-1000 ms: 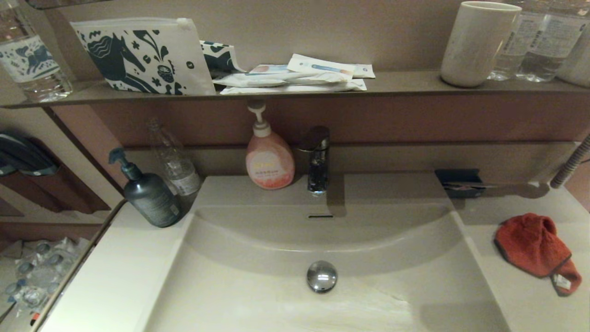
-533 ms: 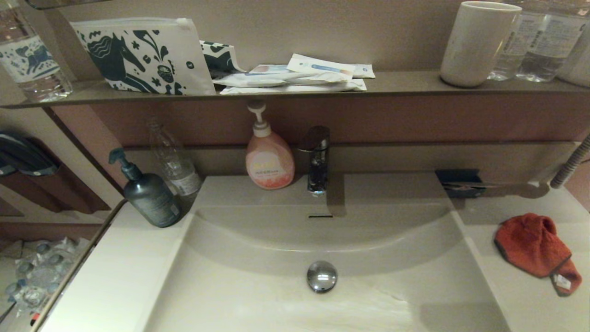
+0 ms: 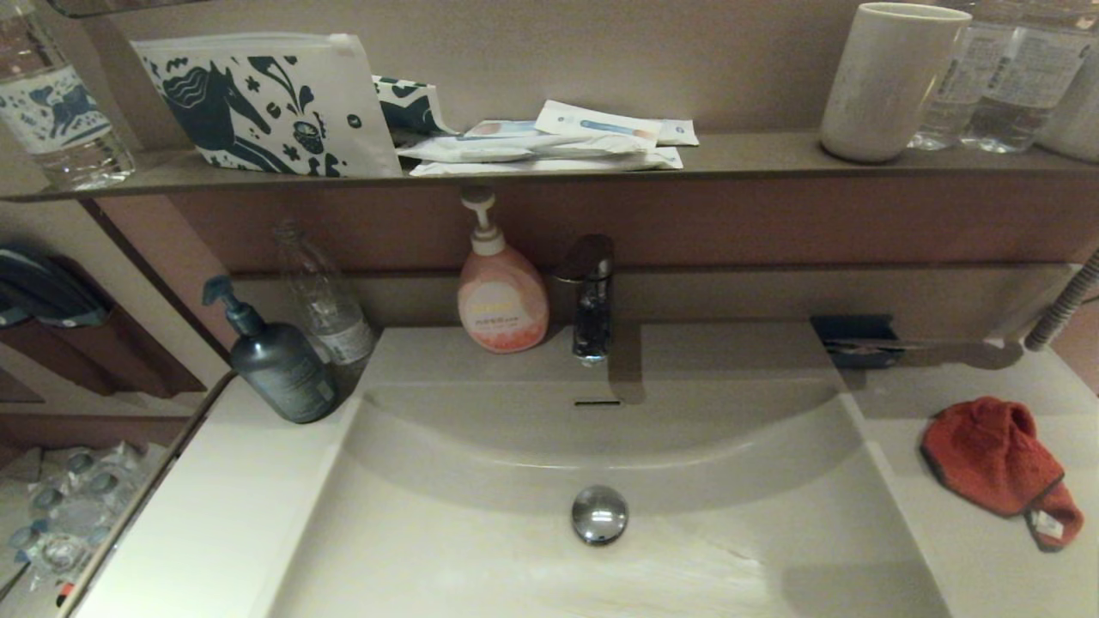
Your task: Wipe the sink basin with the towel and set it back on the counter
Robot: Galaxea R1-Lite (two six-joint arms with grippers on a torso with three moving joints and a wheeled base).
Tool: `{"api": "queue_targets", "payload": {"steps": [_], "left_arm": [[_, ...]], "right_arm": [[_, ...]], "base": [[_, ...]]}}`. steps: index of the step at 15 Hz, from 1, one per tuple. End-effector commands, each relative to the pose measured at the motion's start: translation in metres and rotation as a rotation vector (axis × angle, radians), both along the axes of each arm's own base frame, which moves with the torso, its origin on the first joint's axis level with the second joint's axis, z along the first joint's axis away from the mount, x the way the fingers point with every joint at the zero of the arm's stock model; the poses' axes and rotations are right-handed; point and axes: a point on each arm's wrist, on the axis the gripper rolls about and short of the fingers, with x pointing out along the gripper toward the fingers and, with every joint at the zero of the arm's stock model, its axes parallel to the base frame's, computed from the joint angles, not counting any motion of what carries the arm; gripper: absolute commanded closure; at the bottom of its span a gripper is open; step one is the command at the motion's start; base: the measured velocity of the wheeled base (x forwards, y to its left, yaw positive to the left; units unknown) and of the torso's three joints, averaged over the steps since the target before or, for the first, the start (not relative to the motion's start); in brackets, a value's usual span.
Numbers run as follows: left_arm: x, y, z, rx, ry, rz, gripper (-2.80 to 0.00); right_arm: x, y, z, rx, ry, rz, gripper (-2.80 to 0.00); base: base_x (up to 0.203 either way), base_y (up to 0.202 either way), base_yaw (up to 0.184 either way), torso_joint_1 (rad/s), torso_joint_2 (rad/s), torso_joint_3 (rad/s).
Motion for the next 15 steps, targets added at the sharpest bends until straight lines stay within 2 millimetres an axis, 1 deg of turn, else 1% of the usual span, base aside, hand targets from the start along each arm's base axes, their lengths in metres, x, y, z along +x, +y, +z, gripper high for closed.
{"api": "queue_targets", "payload": {"steps": [1, 15], "left_arm": [[0.0000, 0.0000, 0.0001, 0.000, 0.000, 0.000, 0.00], [0.0000, 0.0000, 0.0001, 0.000, 0.000, 0.000, 0.00]], "right_arm": [[0.0000, 0.0000, -0.0001, -0.001, 0.000, 0.000, 0.00], [-0.0001, -0.0002, 0.0006, 0.035, -0.003, -0.008, 0.00]], "base": [[0.000, 0.000, 0.000, 0.000, 0.00, 0.000], [0.000, 0.000, 0.000, 0.000, 0.00, 0.000]]}}
